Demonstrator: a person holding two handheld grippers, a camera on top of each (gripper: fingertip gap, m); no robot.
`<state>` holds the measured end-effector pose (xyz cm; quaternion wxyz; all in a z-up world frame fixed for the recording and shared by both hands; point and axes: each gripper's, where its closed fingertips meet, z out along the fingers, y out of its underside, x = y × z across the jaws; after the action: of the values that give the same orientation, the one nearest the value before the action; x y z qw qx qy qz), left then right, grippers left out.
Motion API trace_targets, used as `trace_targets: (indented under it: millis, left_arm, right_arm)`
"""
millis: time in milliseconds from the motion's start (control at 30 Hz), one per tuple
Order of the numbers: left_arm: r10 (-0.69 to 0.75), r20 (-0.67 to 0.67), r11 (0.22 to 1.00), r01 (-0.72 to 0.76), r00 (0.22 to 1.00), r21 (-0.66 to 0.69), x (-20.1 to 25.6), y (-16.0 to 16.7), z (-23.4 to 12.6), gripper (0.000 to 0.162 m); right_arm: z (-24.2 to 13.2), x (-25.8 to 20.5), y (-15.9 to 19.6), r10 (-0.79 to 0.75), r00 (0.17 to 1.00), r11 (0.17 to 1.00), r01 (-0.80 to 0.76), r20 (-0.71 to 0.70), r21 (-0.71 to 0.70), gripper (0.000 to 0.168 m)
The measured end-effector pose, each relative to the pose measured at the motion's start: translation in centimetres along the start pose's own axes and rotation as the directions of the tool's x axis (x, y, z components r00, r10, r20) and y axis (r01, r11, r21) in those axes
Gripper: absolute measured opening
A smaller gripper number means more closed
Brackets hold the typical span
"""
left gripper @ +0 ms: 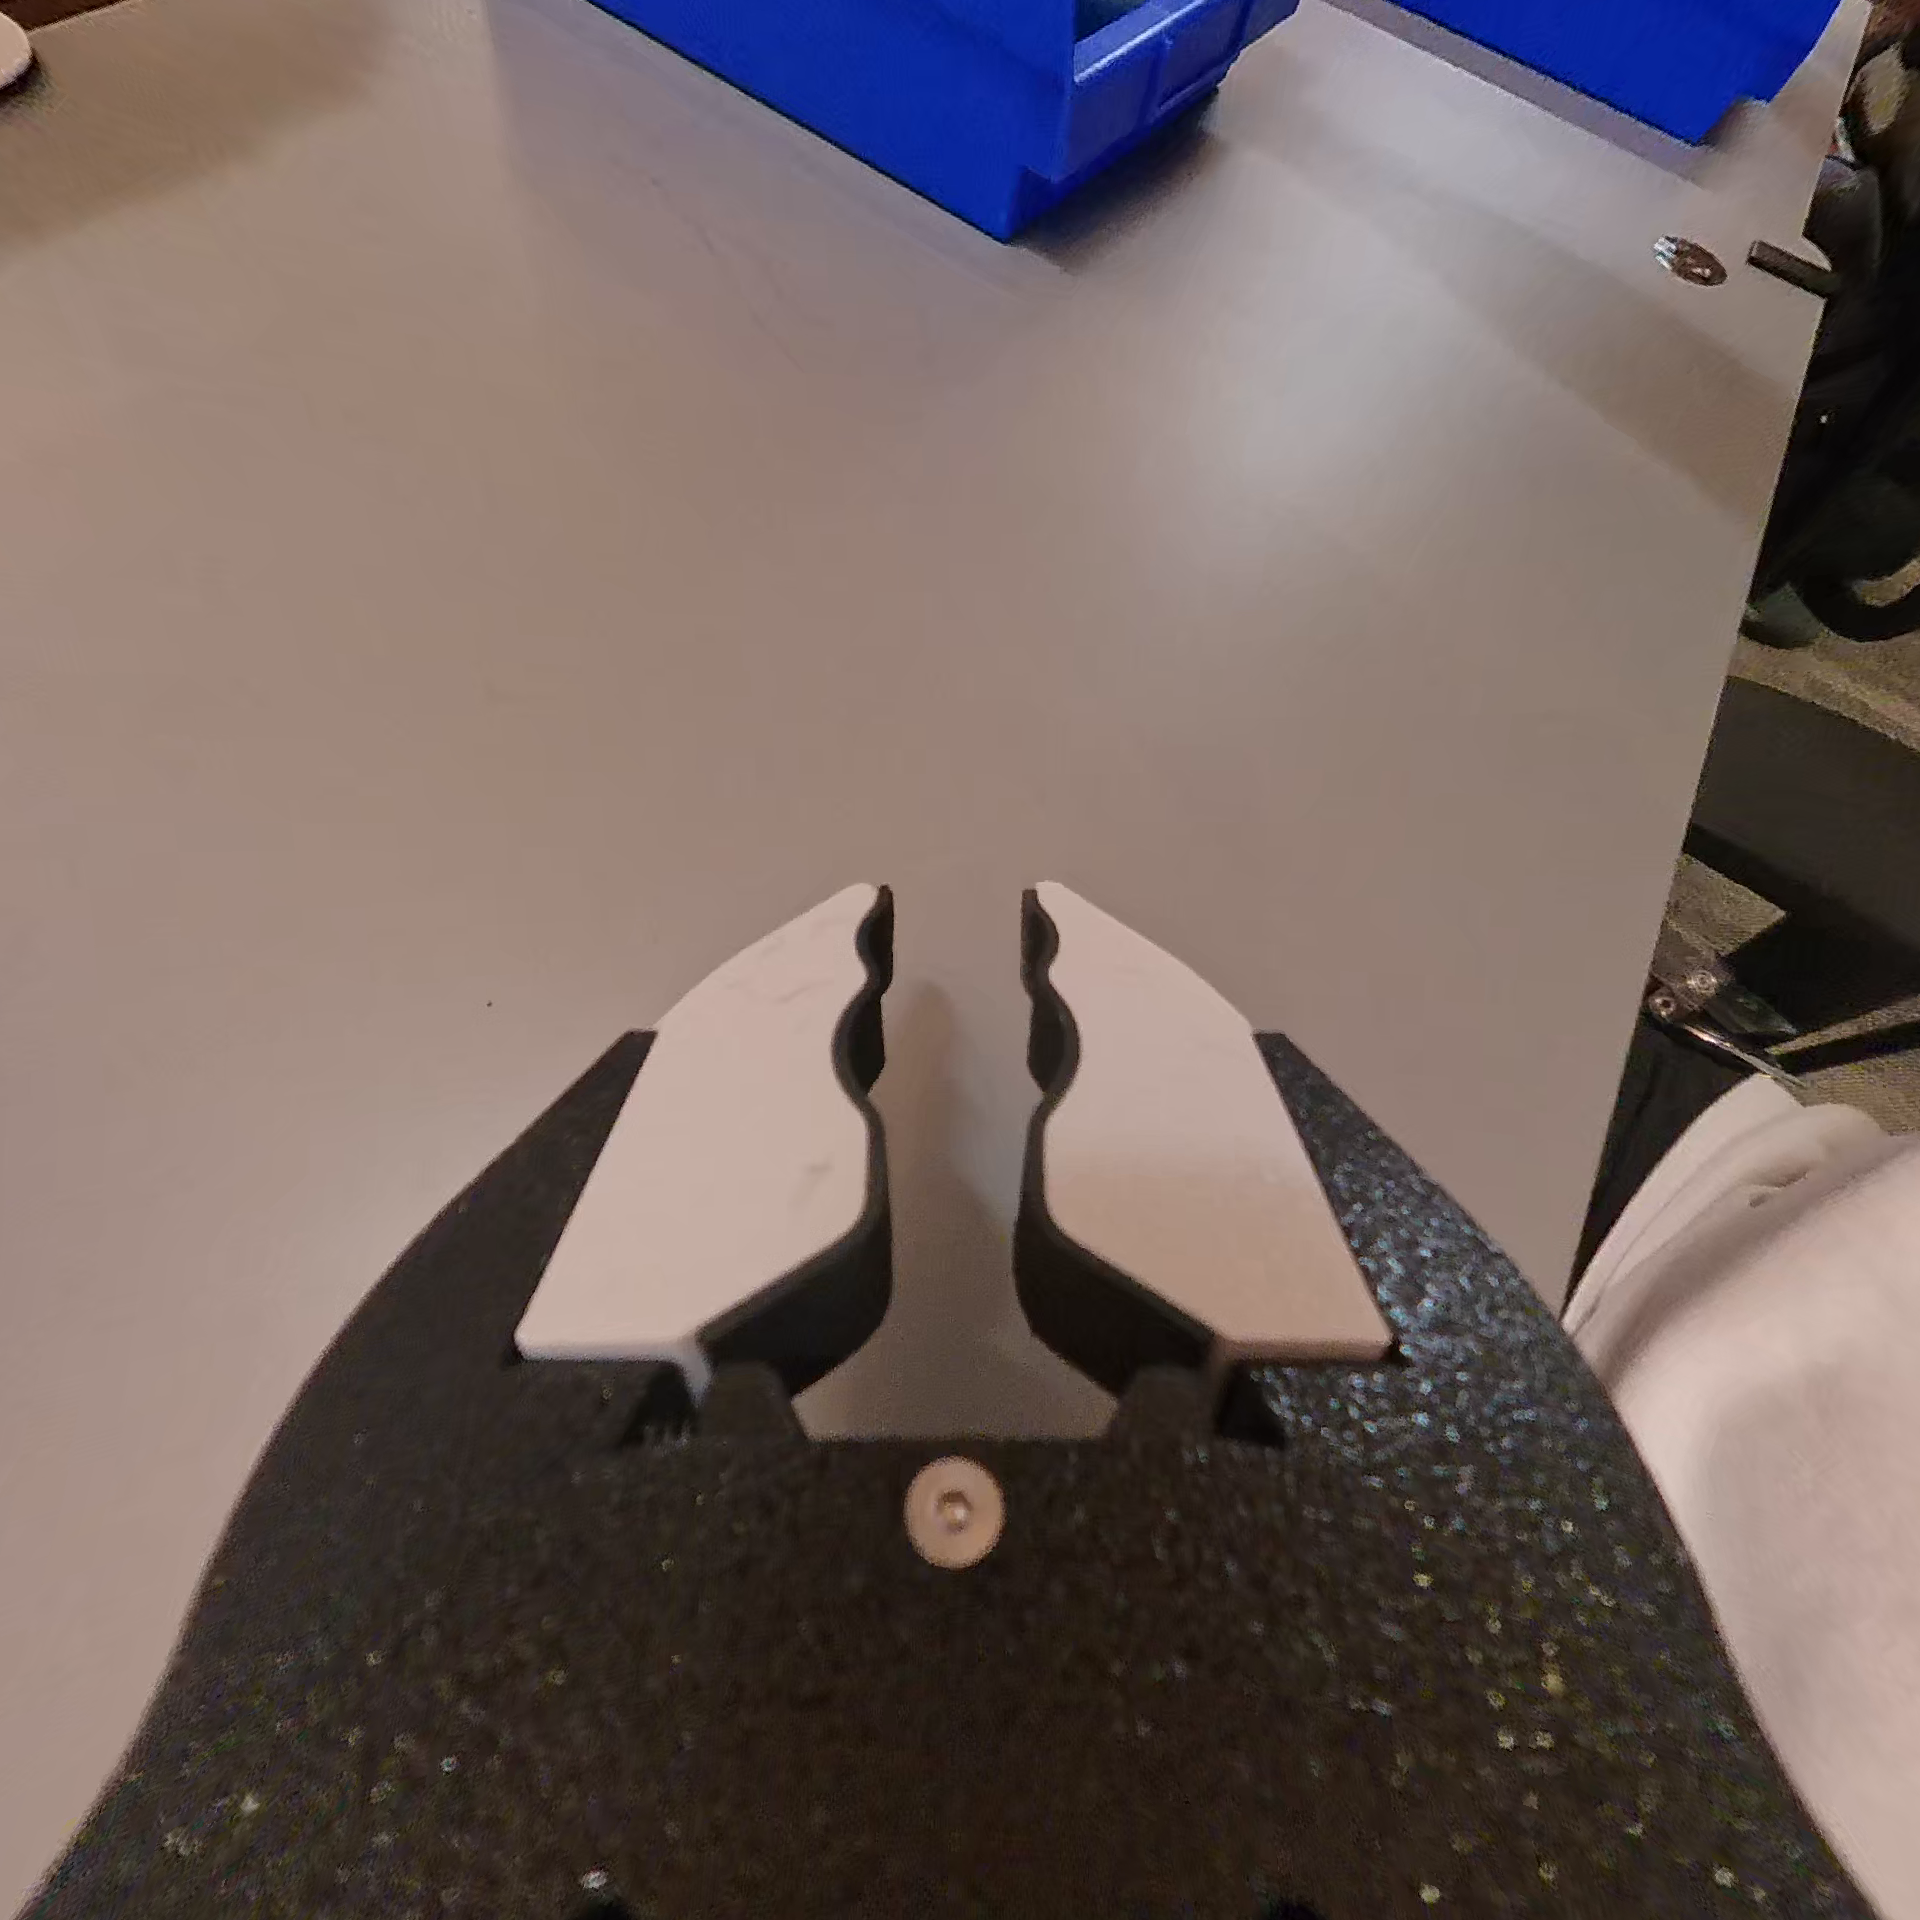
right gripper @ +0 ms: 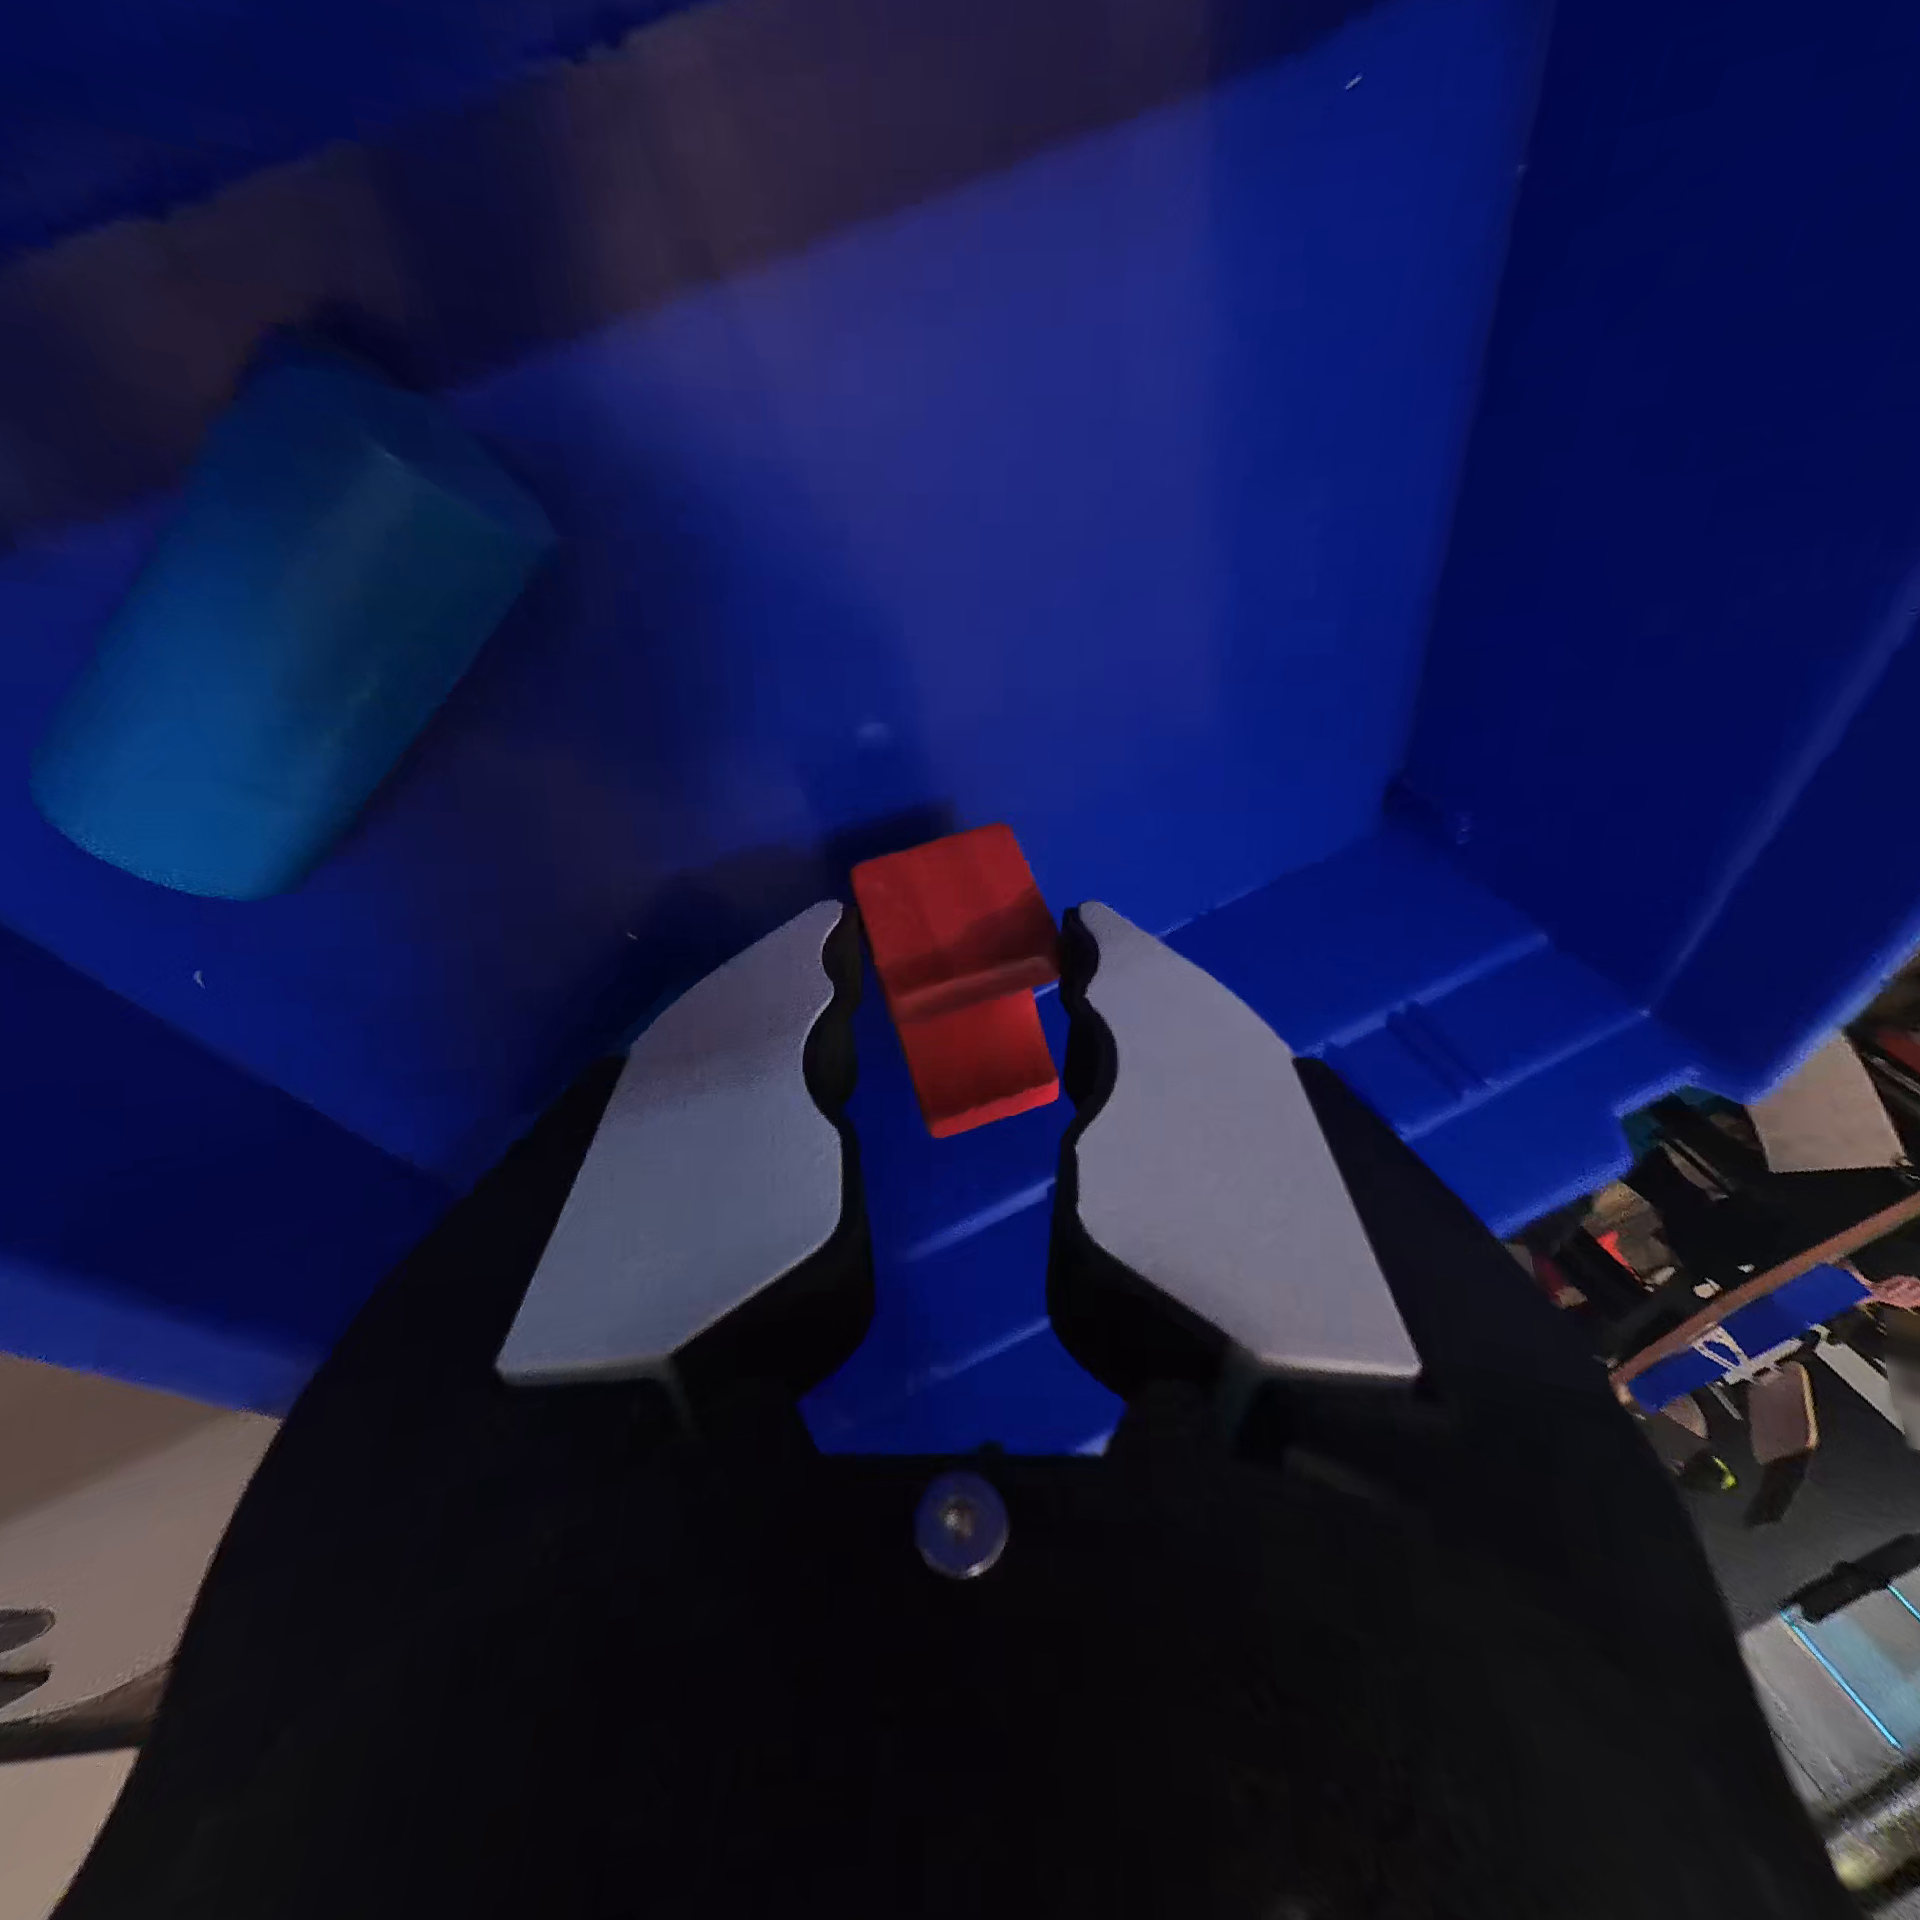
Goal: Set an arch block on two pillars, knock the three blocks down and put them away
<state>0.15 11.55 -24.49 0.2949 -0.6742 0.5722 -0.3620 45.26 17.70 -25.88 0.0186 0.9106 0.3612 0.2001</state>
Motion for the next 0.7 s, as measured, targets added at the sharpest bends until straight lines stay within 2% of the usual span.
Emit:
trace_targets:
  millis: [200,400,433,500,567,700]
  left_arm:
    - [0.012,-0.016,1.000,-0.012,1.000,-0.024,0.0,0.0,0.6,0.023]
    - [0.014,-0.038,1.000,-0.015,0.999,-0.022,-0.3,-0.6,1.0,0.023]
    - [0.015,-0.039,1.000,-0.016,0.999,-0.020,-0.5,-0.7,0.9,0.023]
    - [0.017,-0.034,1.000,-0.017,0.999,-0.015,-0.9,-1.1,0.6,0.024]
    - [0.025,-0.019,1.000,-0.026,1.000,-0.012,-1.8,-1.5,-0.2,0.025]
    - [0.050,0.066,0.999,-0.050,0.997,-0.003,-5.1,-2.6,-3.1,0.030]
  right_arm:
    - [1.8,-0.9,0.2,-0.011,0.999,1.000,0.011,0.039,-0.004,0.038]
    - [1.8,-1.2,0.3,-0.018,0.999,0.999,0.019,0.049,-0.028,0.039]
    - [1.6,-0.9,0.3,-0.023,1.000,0.999,0.024,0.017,-0.026,0.043]
    - [0.5,0.1,0.2,-0.005,0.998,1.000,0.005,-0.064,-0.009,0.067]
    - [-1.5,0.4,-0.2,0.044,0.994,0.998,-0.038,-0.102,0.058,0.072]
    - [-7.3,0.0,-2.1,0.228,0.963,0.925,-0.168,-0.143,0.341,0.079]
